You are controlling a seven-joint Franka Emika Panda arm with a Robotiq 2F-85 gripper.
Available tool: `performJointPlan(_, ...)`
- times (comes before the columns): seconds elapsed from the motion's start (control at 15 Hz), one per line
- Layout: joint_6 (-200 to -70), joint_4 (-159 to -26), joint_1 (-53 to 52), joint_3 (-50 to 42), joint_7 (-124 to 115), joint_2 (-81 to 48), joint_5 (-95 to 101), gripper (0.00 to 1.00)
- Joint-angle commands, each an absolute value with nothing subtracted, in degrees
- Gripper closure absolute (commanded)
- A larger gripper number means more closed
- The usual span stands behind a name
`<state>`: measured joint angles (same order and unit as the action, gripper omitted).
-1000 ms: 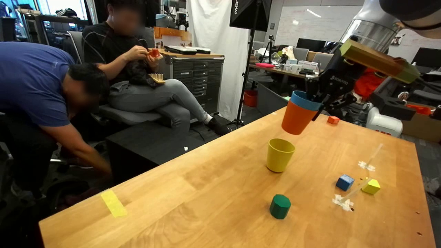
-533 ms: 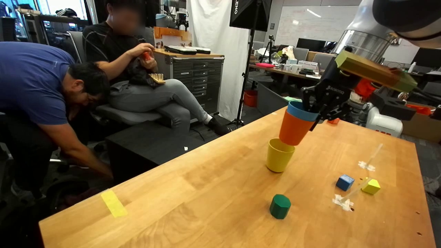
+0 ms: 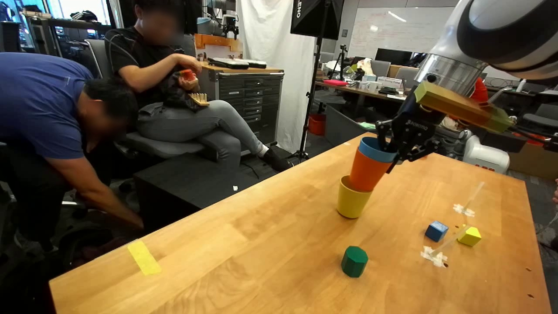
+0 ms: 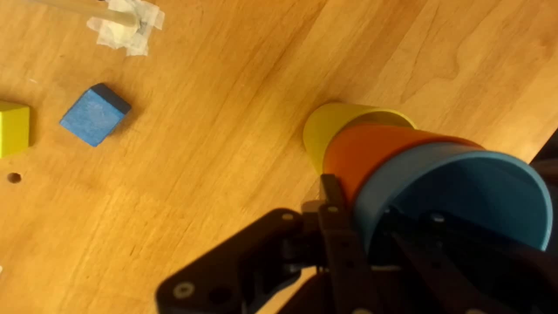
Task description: Stack the three cups
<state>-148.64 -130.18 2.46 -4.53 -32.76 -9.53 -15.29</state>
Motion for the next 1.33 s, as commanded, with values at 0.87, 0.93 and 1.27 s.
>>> performJointPlan(0.87, -150.8, -124.03, 2.6, -4.81, -34.15, -18.91, -18.84, 0.78)
performJointPlan(0.93, -150.48, -123.58, 2.75, -4.57, -33.92, -19.29, -19.95, 0.67)
performJointPlan(1.27, -149.42, -122.8, 2.88, -4.16, -33.09, -18.81, -22.59, 0.3)
